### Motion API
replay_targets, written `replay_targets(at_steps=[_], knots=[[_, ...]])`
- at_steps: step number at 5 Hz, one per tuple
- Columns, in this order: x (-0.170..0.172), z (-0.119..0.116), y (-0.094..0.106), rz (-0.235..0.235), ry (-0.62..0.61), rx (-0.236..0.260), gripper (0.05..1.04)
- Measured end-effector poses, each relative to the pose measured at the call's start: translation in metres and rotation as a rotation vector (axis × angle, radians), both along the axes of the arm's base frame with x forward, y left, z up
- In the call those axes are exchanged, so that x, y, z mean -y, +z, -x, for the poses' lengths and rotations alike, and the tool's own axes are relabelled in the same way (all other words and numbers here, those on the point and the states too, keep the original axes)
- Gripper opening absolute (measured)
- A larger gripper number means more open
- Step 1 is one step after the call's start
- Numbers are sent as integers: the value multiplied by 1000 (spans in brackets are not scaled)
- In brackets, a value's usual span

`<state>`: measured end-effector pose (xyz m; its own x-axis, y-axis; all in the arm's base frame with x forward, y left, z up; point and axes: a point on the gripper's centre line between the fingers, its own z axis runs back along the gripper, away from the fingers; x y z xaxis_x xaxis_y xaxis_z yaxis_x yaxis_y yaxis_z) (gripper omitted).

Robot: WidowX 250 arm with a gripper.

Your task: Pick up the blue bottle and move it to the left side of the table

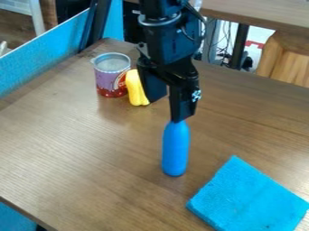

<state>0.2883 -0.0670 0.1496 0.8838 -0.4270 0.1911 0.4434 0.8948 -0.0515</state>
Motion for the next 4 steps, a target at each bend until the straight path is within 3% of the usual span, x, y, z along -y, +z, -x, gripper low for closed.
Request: replay_targets(at_steps=[2,4], knots=[[5,-2,-7,-10,16,21,392],[8,-5,-9,-11,43,55,335]])
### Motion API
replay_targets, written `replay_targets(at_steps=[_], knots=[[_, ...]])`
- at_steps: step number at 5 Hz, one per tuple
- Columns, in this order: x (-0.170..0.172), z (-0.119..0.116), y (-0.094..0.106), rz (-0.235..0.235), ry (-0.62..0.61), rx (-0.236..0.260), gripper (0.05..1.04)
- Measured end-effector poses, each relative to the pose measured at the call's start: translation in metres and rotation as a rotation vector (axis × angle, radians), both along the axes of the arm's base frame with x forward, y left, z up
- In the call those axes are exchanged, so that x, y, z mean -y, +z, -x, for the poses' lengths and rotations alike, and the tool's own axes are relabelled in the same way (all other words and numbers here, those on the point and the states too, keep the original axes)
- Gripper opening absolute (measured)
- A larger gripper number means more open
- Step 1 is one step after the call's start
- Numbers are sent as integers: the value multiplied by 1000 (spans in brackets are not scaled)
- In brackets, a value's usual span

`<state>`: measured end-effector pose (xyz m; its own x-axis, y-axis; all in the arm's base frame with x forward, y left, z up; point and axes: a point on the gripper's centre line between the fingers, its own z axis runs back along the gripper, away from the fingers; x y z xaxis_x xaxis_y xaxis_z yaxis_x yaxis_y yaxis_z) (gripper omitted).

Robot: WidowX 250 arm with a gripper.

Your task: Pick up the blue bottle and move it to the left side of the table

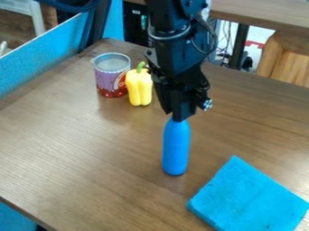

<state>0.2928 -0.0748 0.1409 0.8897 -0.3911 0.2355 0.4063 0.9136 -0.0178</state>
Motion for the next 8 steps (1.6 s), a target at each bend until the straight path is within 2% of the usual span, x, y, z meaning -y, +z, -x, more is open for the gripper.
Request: replay_targets(at_steps=[1,2,3,4,5,6,7,8], knots=[[3,0,13,27,-4,-26,335],[-28,-18,52,12,53,18,335],[-76,-28,92,-67,173,47,335],[-123,-39,94,-141,293,-55,335],[-170,-32,89,-190,376,-136,335],[-220,-22,74,-191,421,-199,335],[-270,-9,53,-199,394,-192,335],[-290,2,26,-107,307,-133,335]])
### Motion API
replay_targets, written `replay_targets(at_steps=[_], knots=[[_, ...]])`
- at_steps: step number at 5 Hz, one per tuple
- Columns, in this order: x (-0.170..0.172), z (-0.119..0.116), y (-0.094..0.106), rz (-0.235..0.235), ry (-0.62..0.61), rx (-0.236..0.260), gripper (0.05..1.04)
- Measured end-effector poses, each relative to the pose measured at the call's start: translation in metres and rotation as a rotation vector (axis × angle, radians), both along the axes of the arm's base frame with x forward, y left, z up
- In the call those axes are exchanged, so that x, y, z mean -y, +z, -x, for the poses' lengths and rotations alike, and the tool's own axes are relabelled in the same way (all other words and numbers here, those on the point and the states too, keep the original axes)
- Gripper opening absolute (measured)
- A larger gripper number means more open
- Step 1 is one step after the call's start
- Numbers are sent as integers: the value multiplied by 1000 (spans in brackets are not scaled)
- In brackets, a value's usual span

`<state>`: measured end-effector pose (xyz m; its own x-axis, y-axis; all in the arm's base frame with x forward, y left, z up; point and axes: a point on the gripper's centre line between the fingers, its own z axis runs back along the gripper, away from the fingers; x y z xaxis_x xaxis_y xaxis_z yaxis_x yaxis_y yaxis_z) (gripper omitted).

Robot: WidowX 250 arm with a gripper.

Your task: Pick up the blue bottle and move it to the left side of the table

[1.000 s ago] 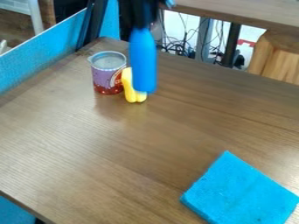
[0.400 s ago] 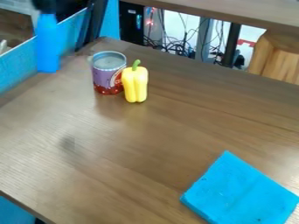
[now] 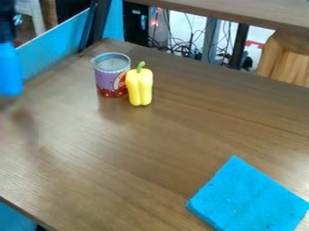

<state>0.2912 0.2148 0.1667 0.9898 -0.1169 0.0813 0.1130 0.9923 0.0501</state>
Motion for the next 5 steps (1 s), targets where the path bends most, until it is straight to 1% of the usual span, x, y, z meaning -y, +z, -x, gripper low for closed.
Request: replay_targets(at_steps=[1,2,3,4,5], knots=[[-4,7,-20,205,-75,83,335],[3,15,-24,386,-160,131,334],[9,13,-22,414,-243,167,335],[9,20,-30,305,-305,172,335],[24,20,-27,169,-417,174,335]])
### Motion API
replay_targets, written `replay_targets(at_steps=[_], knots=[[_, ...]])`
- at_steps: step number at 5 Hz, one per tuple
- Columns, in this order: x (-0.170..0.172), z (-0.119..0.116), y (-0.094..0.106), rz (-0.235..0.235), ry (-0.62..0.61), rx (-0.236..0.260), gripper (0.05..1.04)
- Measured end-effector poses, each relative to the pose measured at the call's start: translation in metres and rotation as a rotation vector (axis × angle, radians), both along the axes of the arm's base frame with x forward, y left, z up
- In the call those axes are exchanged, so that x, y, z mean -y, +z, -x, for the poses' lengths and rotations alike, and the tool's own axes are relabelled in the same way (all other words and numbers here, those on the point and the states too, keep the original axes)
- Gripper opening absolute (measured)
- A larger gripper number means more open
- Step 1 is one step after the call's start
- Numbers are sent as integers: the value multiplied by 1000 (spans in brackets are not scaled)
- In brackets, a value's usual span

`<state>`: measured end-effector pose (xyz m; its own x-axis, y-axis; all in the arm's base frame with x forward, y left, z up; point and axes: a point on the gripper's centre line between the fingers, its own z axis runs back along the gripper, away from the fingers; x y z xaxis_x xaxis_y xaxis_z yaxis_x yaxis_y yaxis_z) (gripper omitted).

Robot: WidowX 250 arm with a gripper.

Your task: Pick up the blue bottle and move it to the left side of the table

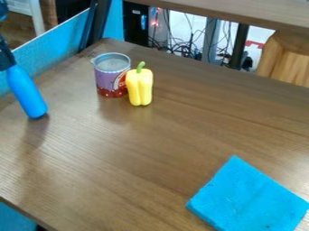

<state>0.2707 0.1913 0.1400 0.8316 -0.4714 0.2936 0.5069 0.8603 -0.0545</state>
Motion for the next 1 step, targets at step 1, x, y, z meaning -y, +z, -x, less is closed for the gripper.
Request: replay_targets(at_steps=[1], knots=[[11,1,2,-116,-60,35,335]])
